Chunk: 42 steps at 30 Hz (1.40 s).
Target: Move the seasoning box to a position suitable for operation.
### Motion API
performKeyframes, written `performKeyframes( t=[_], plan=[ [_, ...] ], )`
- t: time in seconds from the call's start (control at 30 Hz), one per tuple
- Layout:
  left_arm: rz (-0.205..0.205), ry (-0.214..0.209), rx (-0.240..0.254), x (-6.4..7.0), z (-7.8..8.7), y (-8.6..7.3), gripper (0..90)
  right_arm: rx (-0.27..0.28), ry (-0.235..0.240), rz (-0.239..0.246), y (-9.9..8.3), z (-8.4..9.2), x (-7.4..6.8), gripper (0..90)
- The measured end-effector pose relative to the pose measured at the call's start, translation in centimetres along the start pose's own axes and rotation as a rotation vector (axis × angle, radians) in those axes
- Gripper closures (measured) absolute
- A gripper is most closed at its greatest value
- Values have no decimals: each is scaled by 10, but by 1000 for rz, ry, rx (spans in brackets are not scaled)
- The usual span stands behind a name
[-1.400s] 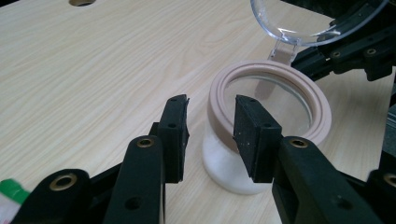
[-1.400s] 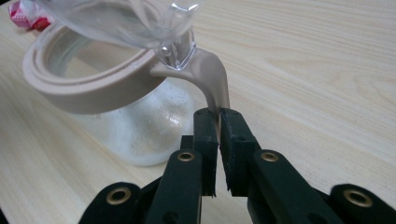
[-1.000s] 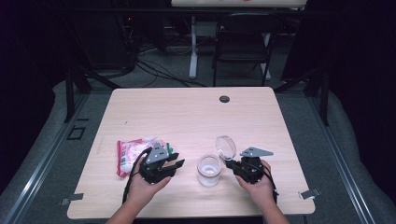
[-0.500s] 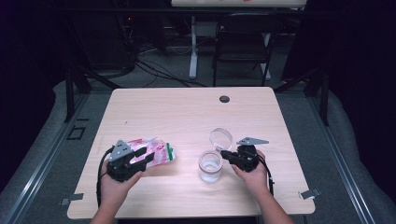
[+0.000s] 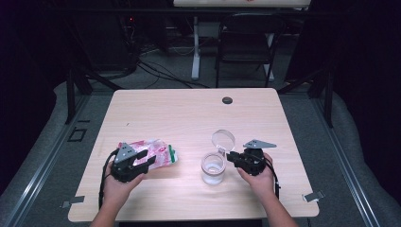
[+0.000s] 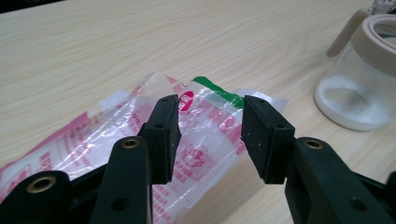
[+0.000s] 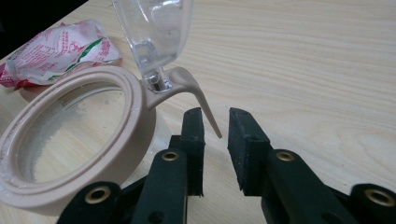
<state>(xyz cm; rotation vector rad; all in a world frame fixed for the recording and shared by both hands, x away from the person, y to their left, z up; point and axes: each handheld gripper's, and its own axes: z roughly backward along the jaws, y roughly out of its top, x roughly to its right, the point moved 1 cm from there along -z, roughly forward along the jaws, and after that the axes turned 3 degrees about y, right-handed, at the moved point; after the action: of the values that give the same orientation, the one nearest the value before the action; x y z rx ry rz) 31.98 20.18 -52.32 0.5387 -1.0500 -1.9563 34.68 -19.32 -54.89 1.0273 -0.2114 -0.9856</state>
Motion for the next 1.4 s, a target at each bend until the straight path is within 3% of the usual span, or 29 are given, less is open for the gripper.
performKeyframes(
  t=[0.17, 0.37, 0.5, 0.67, 1.0, 1.23, 1.4],
  plan=[
    [-38, -37, -4, 12, -9, 1, 522, 10, -5, 7, -2, 5, 0, 722],
    [-85, -28, -31, 22, -16, 0, 502, 19, -16, 9, -2, 8, 0, 709],
    [-89, -30, -48, 26, -18, -1, 515, 13, -18, 14, -2, 7, 0, 705],
    [-114, -10, -69, 31, -22, -1, 495, 11, -15, 15, -2, 6, 0, 697],
    [-231, 50, -139, 41, -35, -9, 471, 16, -14, 14, -3, 7, -1, 680],
    [-260, 68, -162, 43, -44, -9, 461, 16, -19, 21, -5, 9, -1, 662],
    [-289, 108, -181, 46, -51, -9, 472, 25, -24, 26, -7, 13, 0, 653]
  ],
)
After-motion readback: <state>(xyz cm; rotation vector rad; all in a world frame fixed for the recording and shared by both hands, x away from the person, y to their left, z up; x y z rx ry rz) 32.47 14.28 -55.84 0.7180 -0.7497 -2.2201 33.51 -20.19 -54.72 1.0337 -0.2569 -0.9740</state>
